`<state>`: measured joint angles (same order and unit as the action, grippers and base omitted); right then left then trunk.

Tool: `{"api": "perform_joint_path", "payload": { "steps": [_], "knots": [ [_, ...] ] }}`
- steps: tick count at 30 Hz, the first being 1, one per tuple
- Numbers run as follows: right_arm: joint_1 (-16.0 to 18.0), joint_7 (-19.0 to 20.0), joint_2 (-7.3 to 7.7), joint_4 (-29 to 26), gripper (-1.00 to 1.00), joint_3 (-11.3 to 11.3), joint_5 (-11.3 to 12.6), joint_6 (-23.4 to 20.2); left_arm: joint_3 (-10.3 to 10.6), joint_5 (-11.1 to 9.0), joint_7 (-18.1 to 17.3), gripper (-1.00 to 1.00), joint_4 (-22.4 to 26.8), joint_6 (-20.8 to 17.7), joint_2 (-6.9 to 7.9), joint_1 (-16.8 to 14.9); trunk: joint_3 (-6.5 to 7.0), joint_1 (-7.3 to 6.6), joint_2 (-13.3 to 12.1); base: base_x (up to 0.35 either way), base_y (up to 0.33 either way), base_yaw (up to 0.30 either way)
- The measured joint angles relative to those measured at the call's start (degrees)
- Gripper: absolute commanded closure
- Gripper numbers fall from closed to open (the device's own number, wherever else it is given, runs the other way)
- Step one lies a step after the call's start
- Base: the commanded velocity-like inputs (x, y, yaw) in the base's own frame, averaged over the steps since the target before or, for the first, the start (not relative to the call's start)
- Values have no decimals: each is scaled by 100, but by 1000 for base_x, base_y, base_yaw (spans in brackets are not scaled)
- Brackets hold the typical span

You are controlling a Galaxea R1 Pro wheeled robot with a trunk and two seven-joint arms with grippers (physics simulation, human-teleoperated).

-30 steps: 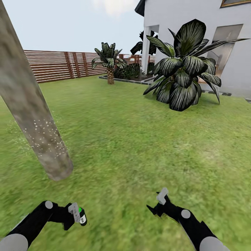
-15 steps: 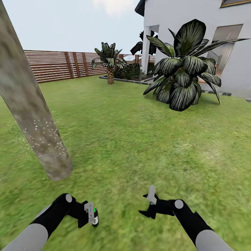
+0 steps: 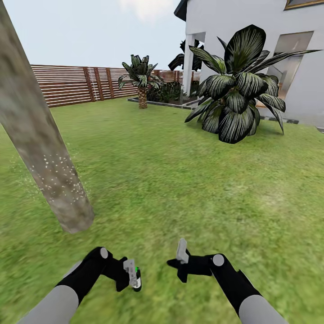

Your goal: In the garden, pick up the pesticide atomizer on the floor and spray pesticide onto both trees until each tree trunk is fully covered.

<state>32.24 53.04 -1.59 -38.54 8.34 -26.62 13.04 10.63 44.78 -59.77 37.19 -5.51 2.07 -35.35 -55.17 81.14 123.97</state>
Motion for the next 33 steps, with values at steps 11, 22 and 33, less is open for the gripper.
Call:
{"api": "perform_joint_path", "payload": {
  "steps": [11,22,33],
  "knots": [
    [0,149,-24,-68,100,0,-1,4,6,589,1,100,11,-6,-550,-245,0,0,0,0,0,0],
    [0,149,-24,-77,100,0,-1,8,395,602,32,100,28,-138,-877,-254,0,0,0,0,0,0],
    [0,149,-24,-81,100,0,-1,8,436,574,25,100,25,-197,-982,-357,0,0,0,0,0,0]
  ]
}}
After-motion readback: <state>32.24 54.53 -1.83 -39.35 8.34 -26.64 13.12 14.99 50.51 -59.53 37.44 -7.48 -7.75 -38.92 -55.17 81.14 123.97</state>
